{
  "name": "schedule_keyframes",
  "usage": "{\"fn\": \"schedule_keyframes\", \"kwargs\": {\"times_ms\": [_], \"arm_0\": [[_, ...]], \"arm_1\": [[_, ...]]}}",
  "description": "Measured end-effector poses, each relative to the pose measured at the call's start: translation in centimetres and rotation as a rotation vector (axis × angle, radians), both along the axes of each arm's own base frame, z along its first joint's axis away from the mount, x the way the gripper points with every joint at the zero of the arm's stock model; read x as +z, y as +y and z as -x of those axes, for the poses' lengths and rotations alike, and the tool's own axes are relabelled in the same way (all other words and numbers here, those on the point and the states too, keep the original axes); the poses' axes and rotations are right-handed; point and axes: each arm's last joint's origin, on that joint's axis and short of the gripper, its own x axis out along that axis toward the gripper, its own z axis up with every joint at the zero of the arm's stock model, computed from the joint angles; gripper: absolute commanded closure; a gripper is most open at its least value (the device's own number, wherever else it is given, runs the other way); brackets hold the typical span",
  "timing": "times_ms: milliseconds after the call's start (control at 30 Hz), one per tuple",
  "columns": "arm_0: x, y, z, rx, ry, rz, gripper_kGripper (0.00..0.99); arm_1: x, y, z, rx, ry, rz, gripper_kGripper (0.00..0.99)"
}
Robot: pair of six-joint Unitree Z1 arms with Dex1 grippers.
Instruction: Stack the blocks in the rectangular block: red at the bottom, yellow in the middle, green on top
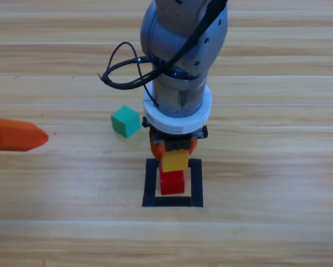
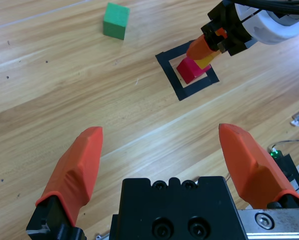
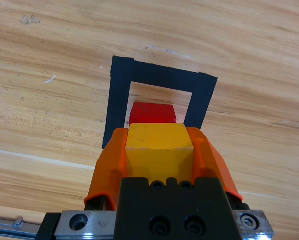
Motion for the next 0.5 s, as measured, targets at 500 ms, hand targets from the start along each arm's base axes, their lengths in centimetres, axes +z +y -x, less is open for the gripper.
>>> {"fn": "schedule_keyframes", "kwargs": {"times_ms": [500], "arm_0": [[-0.1,-0.1,-0.1,-0.002,0.006,-0.004,0.000]], "arm_1": [[-1.0,0.4,0.3,0.004,0.010,0.021,0.990]]}}
